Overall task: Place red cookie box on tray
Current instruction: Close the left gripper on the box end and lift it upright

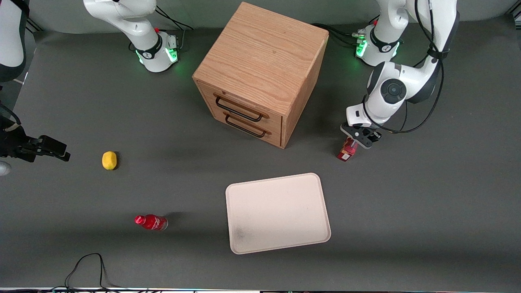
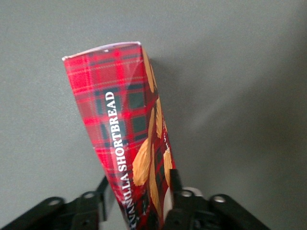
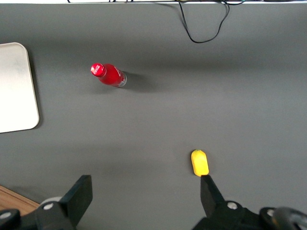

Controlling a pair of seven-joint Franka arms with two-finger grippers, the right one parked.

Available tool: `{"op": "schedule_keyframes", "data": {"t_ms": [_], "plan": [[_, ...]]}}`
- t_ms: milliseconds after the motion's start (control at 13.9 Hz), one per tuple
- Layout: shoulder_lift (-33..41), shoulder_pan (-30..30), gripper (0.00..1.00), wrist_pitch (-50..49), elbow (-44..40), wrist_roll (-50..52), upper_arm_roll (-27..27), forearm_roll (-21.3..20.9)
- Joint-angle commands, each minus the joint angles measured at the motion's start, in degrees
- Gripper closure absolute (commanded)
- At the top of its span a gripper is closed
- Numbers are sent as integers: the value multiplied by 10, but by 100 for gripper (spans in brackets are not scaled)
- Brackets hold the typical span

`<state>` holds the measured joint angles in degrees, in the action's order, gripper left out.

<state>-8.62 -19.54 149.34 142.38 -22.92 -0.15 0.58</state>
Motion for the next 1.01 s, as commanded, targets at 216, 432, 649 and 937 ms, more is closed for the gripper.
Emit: {"op": "schedule_keyframes", "data": {"t_ms": [216, 432, 649, 937], "plan": [[9, -8, 100, -18, -4, 1, 5, -4], [36, -8, 100, -73, -26, 2, 7, -3], [56, -6, 100, -168, -75, 3, 9, -3], [77, -2, 100, -327, -180, 13, 26, -1]]}}
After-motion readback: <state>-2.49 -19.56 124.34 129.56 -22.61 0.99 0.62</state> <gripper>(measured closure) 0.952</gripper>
